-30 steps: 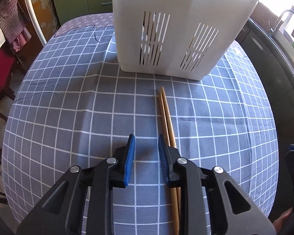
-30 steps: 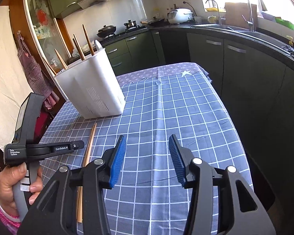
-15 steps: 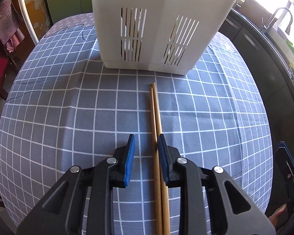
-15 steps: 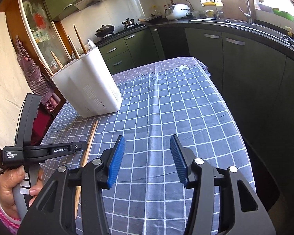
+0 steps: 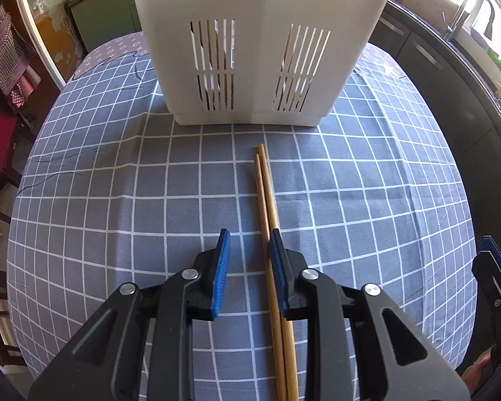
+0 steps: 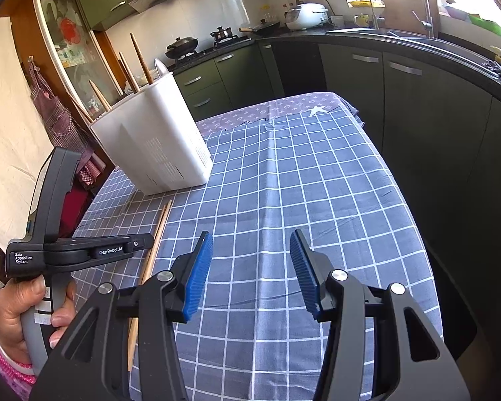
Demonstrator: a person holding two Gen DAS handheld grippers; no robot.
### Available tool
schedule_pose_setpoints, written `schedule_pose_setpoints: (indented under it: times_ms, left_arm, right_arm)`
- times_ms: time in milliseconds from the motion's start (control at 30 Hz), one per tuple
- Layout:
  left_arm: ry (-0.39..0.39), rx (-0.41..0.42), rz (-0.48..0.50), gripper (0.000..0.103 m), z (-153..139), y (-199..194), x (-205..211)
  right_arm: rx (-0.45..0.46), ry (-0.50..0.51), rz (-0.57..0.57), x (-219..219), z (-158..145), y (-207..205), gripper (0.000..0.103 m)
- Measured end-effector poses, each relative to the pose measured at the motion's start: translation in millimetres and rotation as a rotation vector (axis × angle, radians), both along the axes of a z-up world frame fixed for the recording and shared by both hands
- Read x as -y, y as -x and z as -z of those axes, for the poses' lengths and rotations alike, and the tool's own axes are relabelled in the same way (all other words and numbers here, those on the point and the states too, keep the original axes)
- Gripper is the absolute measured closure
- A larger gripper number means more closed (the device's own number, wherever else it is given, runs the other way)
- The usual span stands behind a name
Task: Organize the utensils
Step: 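Lower the left tool onto a wooden chopstick and close it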
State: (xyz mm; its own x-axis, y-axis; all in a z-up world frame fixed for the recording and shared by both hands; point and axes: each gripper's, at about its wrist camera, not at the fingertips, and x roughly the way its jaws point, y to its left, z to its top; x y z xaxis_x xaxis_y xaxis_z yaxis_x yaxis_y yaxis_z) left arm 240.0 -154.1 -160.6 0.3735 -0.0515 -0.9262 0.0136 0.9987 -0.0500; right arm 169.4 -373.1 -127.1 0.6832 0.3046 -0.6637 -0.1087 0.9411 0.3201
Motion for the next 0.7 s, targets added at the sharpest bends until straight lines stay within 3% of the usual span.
schedule_pose_setpoints:
  times_ms: [333,367,433,700]
  left_arm:
    - [-0.005,-0.006,0.032,0.08,6,-4,4]
    - [-0.005,-0.004,0.034,0.081,7,-5,4]
    - [-0.003,-0.004,0.037,0.095,8,-5,6]
    - [0.056,0.006,0.035,0.097,2,-2,-11]
  right_arm:
    - [-0.007,-0.005,-0.005,-1,1,0,0.055]
    - [-0.007,-0.006,-0.004,-1,1,0,0.055]
    - [-0.009,-0.008,-0.001,0,1,0,0.055]
    - [-0.023,-0.007,-0.004,0,2,1,0.053]
